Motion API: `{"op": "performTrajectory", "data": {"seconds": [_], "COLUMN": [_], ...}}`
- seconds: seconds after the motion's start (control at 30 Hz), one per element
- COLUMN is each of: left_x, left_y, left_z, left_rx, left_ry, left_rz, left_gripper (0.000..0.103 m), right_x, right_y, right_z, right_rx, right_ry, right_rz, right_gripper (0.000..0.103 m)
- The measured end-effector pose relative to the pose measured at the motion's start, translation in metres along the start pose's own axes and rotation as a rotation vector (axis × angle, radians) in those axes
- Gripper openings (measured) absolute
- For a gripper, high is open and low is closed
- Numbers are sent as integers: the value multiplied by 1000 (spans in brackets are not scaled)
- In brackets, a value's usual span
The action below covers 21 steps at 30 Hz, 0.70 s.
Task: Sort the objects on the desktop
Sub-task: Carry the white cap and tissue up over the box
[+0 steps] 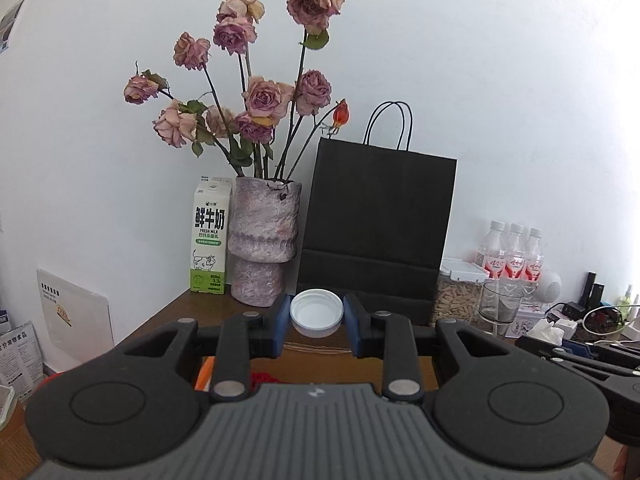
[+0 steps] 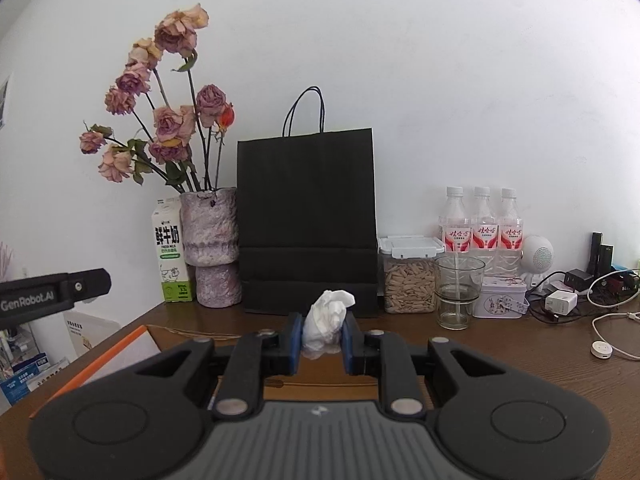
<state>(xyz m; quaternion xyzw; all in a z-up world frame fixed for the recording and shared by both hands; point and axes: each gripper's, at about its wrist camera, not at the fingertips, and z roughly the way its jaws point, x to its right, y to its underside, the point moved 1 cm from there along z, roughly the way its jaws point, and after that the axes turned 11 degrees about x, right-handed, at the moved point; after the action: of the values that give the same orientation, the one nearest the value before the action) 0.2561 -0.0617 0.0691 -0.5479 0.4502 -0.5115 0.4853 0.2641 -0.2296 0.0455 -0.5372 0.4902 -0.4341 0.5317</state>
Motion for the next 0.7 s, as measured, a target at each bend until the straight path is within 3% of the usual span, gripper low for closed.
{"op": "performTrajectory", "data": {"seconds": [0.2, 0.37, 0.7], "left_x": [2, -13, -5], "left_y": [31, 39, 46], "left_z": [32, 42, 42], "left_rx": [-99, -170, -172], "left_ry": [-51, -56, -53], "left_rz": [3, -64, -4], "left_gripper": [29, 29, 29], "right_x": [4, 6, -7], "right_y": [18, 25, 34], "right_z": [36, 41, 43], "right_rx": [-34, -70, -105], "right_ry": [35, 29, 2], "right_rz": [10, 23, -23], "right_gripper": [19, 19, 22]}}
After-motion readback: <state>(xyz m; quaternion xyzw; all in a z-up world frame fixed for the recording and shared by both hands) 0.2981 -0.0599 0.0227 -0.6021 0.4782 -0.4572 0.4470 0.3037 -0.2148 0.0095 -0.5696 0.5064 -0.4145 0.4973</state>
